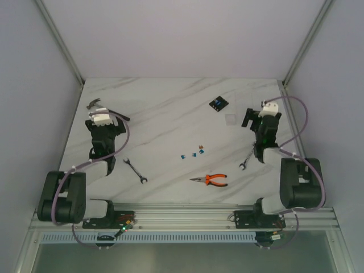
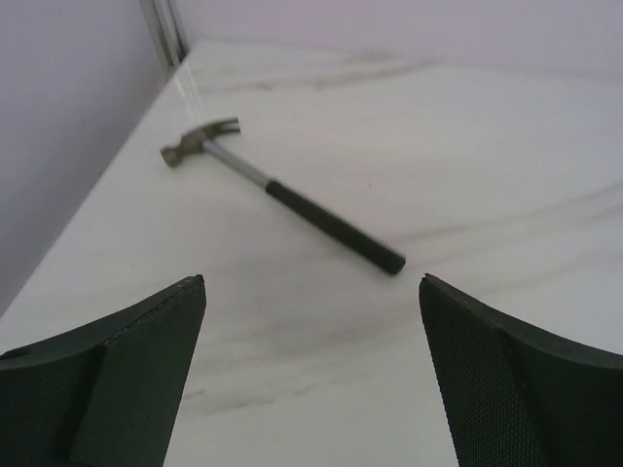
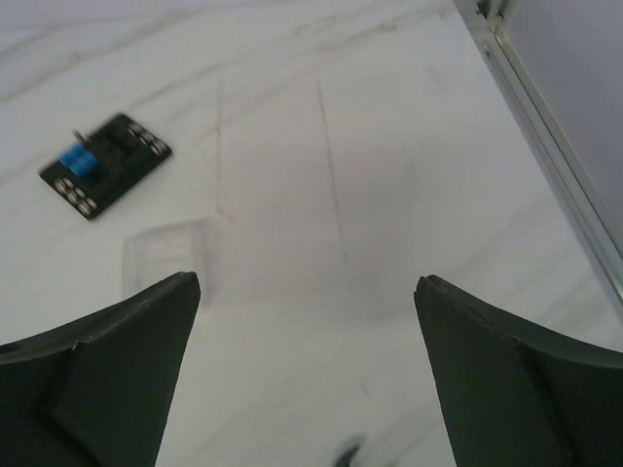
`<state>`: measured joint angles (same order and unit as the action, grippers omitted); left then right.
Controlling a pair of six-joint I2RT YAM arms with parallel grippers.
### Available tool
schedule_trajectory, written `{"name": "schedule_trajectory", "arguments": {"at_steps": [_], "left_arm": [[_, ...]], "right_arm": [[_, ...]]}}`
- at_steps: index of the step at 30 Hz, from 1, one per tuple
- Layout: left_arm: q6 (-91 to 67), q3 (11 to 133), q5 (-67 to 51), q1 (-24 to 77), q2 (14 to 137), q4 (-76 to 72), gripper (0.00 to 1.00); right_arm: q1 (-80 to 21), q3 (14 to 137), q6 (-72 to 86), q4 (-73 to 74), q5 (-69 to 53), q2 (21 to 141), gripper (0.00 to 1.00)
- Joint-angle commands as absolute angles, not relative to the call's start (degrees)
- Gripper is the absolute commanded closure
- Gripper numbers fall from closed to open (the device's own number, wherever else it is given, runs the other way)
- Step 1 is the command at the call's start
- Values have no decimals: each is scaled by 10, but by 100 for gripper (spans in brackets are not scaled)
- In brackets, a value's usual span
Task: Snap on the fuse box
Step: Move the fuse box base at the center of the board.
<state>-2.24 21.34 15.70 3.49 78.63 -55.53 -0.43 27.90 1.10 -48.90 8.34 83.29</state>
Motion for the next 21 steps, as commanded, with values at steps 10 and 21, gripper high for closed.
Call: {"name": "schedule_trajectory", "arguments": {"at_steps": [10, 21], "left_arm": [[-112, 276, 54, 33, 737, -376, 0], [-113, 278, -2, 33, 741, -373, 0]], "right_arm": [[-71, 632, 75, -197, 29, 1030, 0], [-121, 913, 183, -55, 158, 1247, 1]]}}
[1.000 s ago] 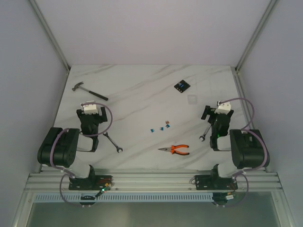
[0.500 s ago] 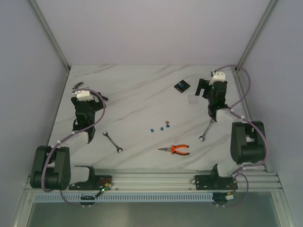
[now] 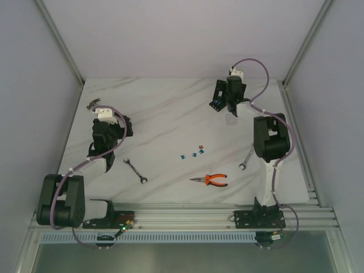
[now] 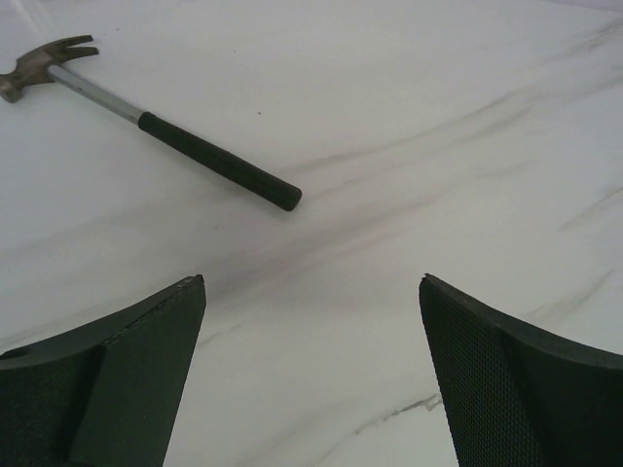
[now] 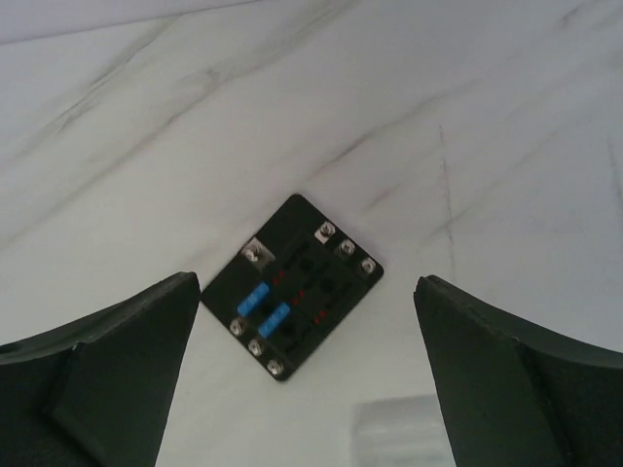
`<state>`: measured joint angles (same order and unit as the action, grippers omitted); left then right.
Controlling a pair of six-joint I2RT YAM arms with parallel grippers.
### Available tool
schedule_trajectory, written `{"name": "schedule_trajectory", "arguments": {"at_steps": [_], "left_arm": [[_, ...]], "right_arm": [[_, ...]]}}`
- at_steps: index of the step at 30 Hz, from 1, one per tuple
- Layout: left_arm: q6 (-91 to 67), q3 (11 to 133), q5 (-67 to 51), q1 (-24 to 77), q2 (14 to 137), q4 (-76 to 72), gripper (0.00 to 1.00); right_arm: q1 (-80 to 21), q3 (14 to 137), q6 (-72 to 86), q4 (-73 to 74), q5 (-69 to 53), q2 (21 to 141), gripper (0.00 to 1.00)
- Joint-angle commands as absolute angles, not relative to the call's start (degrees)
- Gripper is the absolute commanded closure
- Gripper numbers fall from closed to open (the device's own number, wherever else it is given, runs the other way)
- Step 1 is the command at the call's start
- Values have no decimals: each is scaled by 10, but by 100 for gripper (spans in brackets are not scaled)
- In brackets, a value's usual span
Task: Snap on the fuse box
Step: Move the fuse box base at the center of the board.
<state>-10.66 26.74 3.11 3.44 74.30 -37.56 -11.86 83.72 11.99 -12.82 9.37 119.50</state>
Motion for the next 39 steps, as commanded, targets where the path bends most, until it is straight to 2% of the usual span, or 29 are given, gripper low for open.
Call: {"name": "schedule_trajectory", "arguments": {"at_steps": [1, 10, 25, 39], "left_arm": [[-113, 277, -1, 33, 739, -373, 0], [-119, 272, -17, 33, 729, -374, 0], [-197, 243, -94, 33, 704, -395, 0], [-273, 217, -151, 68, 696, -402, 0]], "right_arm": [[-123, 934, 193, -40, 173, 1263, 1], [-143, 1025, 237, 19, 184, 1337, 8], [-197, 995, 182, 35, 141, 1344, 30], [-321, 895, 45, -4, -12, 1297, 31]]}}
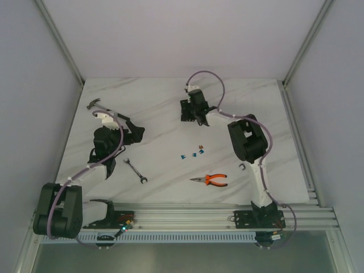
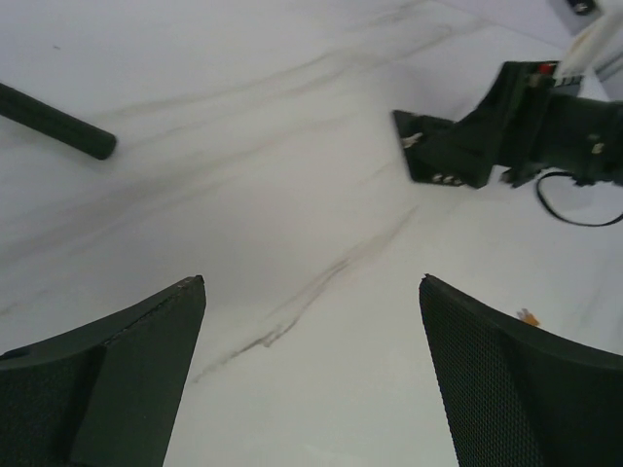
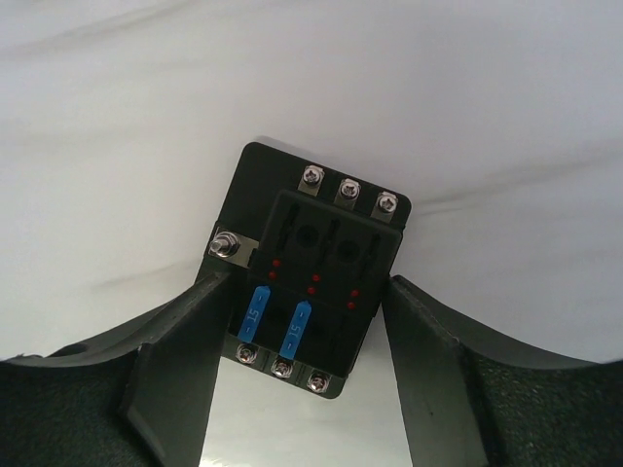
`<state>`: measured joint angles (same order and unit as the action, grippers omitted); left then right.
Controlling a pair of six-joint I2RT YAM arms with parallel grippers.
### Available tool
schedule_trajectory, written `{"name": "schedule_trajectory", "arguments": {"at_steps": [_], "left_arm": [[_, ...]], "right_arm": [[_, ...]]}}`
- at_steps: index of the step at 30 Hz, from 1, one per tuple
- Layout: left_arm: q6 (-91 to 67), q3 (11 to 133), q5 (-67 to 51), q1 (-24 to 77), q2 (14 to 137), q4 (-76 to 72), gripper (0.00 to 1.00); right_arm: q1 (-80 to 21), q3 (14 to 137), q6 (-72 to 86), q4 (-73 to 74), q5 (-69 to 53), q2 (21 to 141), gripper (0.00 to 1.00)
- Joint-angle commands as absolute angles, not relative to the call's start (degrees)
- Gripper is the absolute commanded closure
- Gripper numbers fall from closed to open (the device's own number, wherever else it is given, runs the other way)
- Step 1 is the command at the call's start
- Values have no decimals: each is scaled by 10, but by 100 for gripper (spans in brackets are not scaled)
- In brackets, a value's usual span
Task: Snap on the fuse box
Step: Move the fuse box base at the center of the board.
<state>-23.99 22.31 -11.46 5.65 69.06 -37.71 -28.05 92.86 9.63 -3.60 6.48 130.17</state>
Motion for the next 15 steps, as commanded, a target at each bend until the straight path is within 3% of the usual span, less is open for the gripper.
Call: {"name": "schedule_trajectory", "arguments": {"at_steps": [1, 5, 15], "left_arm": [[-280, 218, -154, 73, 699, -403, 0], [-291, 217, -159, 88, 702, -400, 0], [-301, 195, -136, 106, 668, -378, 0]], "right_arm": [[-331, 890, 38, -3, -17, 1295, 31], [-368, 858, 4, -3, -37, 1278, 37], [-396, 753, -42, -9, -69, 1187, 38]]}}
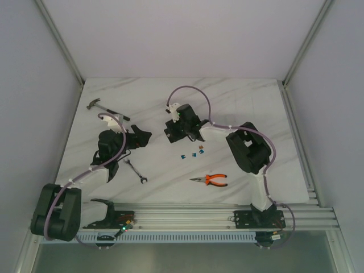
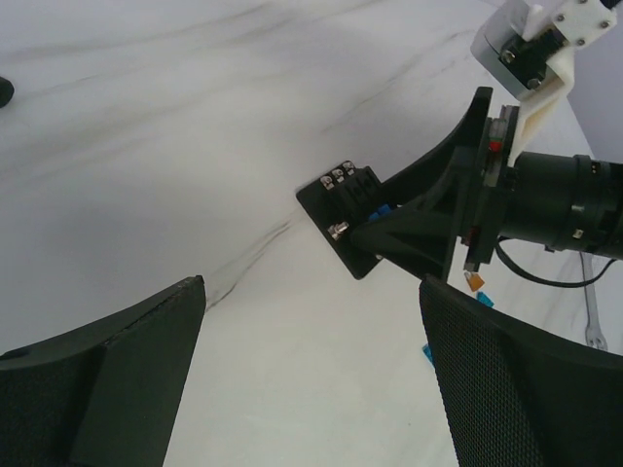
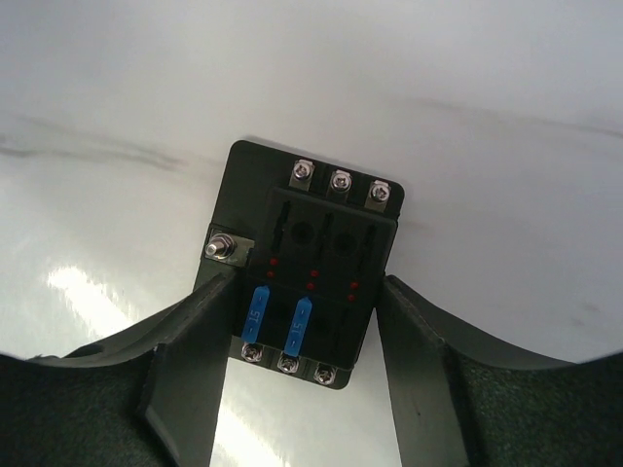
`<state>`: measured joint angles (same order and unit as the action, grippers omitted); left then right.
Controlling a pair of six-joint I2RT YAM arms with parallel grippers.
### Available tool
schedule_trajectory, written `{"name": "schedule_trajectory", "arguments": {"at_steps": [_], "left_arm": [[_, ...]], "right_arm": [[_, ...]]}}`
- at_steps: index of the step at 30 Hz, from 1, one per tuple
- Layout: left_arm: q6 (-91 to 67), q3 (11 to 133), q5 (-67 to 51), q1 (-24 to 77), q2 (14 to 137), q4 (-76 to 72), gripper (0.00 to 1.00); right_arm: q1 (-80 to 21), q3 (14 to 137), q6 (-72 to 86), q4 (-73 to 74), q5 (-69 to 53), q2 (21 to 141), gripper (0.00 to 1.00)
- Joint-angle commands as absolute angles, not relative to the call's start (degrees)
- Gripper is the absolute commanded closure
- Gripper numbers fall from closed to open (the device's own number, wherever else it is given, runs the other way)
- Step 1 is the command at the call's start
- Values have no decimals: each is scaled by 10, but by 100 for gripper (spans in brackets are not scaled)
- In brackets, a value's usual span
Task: Snap on the fuse box
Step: Move the fuse box base at the center of the board, then pick up the fuse from the center of the board.
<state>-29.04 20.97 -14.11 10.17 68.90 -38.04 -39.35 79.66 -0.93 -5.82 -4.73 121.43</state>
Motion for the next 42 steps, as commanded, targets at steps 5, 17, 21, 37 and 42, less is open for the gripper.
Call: {"name": "schedule_trajectory", "arguments": {"at_steps": [5, 17, 21, 37, 42], "left_arm": [[-306, 190, -134, 109, 660, -368, 0], [-332, 185, -147, 113, 651, -366, 0], [-339, 181, -151, 115, 645, -365, 0], [-362, 175, -153, 126, 645, -376, 0], [-366, 176, -152, 129, 647, -376, 0]], "right_arm": [[-397, 726, -36, -16, -74, 1148, 31], [-381, 676, 31, 78, 41, 1020, 20], [-379, 646, 68, 119, 83, 991, 23], [-379, 595, 105, 72, 100, 1005, 43], [-378, 592, 111, 71, 96, 1015, 46]]}}
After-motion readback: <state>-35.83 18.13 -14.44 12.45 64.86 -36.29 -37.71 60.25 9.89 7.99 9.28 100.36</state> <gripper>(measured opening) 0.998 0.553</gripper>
